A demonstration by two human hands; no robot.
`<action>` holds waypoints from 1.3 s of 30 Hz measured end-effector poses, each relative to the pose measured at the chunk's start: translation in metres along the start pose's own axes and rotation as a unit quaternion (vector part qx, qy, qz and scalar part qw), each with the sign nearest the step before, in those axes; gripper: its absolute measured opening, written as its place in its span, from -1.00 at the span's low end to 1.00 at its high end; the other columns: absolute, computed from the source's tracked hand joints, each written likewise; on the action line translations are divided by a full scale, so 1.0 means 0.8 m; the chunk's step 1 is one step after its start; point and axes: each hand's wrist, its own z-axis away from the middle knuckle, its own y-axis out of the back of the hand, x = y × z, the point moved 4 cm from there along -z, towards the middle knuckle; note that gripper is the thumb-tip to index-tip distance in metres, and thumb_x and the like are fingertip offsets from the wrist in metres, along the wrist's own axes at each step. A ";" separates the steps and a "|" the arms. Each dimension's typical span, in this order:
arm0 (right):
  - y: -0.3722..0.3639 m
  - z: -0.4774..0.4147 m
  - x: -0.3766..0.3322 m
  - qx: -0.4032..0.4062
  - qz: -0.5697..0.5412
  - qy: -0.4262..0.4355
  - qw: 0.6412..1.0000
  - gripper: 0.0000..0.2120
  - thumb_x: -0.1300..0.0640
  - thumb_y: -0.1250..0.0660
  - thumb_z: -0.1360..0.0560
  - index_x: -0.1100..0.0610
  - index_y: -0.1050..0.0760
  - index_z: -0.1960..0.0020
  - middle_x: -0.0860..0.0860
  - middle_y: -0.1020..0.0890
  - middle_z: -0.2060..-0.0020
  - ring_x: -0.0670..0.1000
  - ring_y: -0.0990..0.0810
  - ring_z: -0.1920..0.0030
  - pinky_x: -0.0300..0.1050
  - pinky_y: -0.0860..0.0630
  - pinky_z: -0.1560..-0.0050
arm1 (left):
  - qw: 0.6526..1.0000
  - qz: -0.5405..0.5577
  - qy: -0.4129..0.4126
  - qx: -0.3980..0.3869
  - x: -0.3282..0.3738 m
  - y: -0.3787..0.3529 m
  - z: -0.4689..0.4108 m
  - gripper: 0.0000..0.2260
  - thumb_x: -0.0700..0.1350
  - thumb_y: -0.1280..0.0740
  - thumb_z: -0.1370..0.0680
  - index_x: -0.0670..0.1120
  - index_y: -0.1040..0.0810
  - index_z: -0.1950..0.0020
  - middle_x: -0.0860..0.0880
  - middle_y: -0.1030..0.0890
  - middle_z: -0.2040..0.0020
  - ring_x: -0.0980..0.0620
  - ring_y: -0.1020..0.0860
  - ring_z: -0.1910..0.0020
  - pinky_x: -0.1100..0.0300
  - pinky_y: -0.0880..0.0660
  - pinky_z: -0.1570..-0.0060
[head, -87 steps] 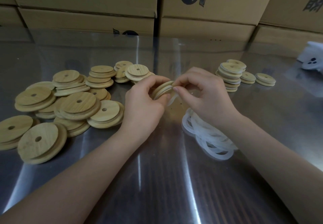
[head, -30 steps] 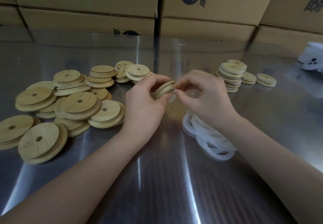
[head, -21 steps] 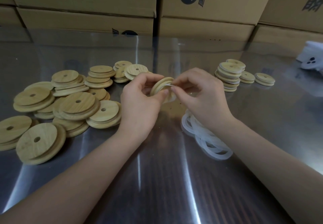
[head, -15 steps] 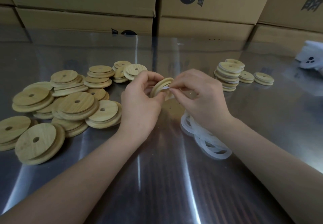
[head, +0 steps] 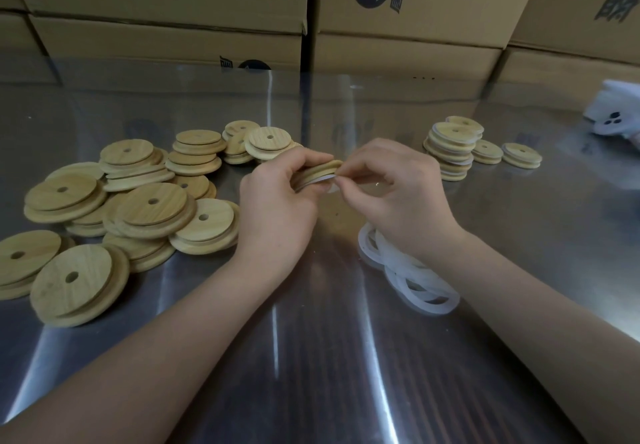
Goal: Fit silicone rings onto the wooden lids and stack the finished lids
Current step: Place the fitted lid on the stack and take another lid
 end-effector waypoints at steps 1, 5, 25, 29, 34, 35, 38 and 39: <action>0.000 0.000 0.001 0.001 -0.003 -0.005 1.000 -0.98 0.32 -0.45 -0.43 0.26 -0.64 0.18 0.09 -0.63 0.27 0.03 -0.60 0.23 -0.07 -0.59 0.20 | 1.000 0.004 0.002 -0.001 -0.001 0.000 0.000 -0.78 -0.26 -0.48 -0.45 0.02 -0.68 0.00 0.18 -0.67 0.12 0.23 -0.60 0.05 0.21 -0.53 -0.05; 0.000 -0.001 0.003 -0.002 -0.015 -0.023 1.000 -0.99 0.32 -0.47 -0.41 0.26 -0.65 0.19 0.08 -0.63 0.28 0.02 -0.61 0.24 -0.08 -0.59 0.20 | 1.000 0.017 0.010 0.003 -0.002 -0.001 -0.001 -0.78 -0.28 -0.49 -0.43 0.02 -0.68 0.03 0.18 -0.67 0.13 0.24 -0.61 0.06 0.14 -0.55 -0.07; 0.000 -0.002 0.007 -0.034 -0.024 -0.026 0.999 -0.97 0.33 -0.47 -0.41 0.27 -0.63 0.17 0.09 -0.62 0.25 0.04 -0.61 0.21 -0.01 -0.60 0.17 | 1.000 0.012 0.005 -0.022 -0.001 -0.004 0.004 -0.76 -0.28 -0.44 -0.46 -0.03 -0.68 -0.07 0.12 -0.68 0.06 0.22 -0.59 0.01 0.37 -0.47 -0.05; -0.001 -0.002 0.006 -0.031 -0.012 -0.012 0.999 -0.97 0.33 -0.45 -0.43 0.26 -0.61 0.15 0.09 -0.61 0.24 0.05 -0.59 0.19 -0.02 -0.59 0.15 | 1.000 0.023 0.009 -0.013 0.000 -0.003 0.003 -0.77 -0.27 -0.44 -0.46 -0.03 -0.67 -0.07 0.12 -0.67 0.07 0.24 -0.57 0.03 0.45 -0.43 -0.01; -0.001 -0.003 0.005 -0.021 0.014 -0.007 1.000 -0.95 0.31 -0.45 -0.43 0.25 -0.59 0.13 0.07 -0.61 0.22 0.03 -0.57 0.18 -0.06 -0.55 0.14 | 0.995 0.091 0.036 -0.009 -0.003 -0.003 0.003 -0.78 -0.26 -0.44 -0.48 0.06 -0.62 0.02 0.16 -0.65 0.12 0.26 -0.59 0.07 0.40 -0.48 0.02; -0.002 -0.003 0.005 -0.021 0.016 -0.007 1.000 -0.95 0.31 -0.45 -0.43 0.25 -0.59 0.13 0.07 -0.61 0.21 0.03 -0.57 0.18 -0.06 -0.55 0.14 | 0.993 0.107 0.039 -0.008 -0.003 -0.003 0.003 -0.76 -0.27 -0.44 -0.49 0.09 -0.60 0.04 0.15 -0.65 0.11 0.24 -0.60 0.06 0.36 -0.50 0.00; -0.002 -0.002 0.008 -0.024 0.011 -0.016 1.000 -0.97 0.32 -0.44 -0.44 0.25 -0.60 0.13 0.08 -0.60 0.21 0.04 -0.57 0.17 -0.03 -0.57 0.15 | 0.990 0.134 0.047 -0.006 -0.003 -0.005 0.004 -0.74 -0.28 -0.43 -0.50 0.12 -0.57 0.06 0.12 -0.66 0.09 0.19 -0.62 0.03 0.28 -0.54 -0.04; -0.002 -0.002 0.009 -0.025 0.008 -0.019 0.999 -0.97 0.32 -0.44 -0.45 0.25 -0.60 0.14 0.09 -0.61 0.21 0.04 -0.58 0.17 -0.02 -0.58 0.16 | 0.990 0.134 0.047 -0.008 -0.003 -0.005 0.005 -0.74 -0.27 -0.43 -0.50 0.12 -0.57 0.06 0.12 -0.66 0.09 0.19 -0.62 0.03 0.28 -0.54 -0.04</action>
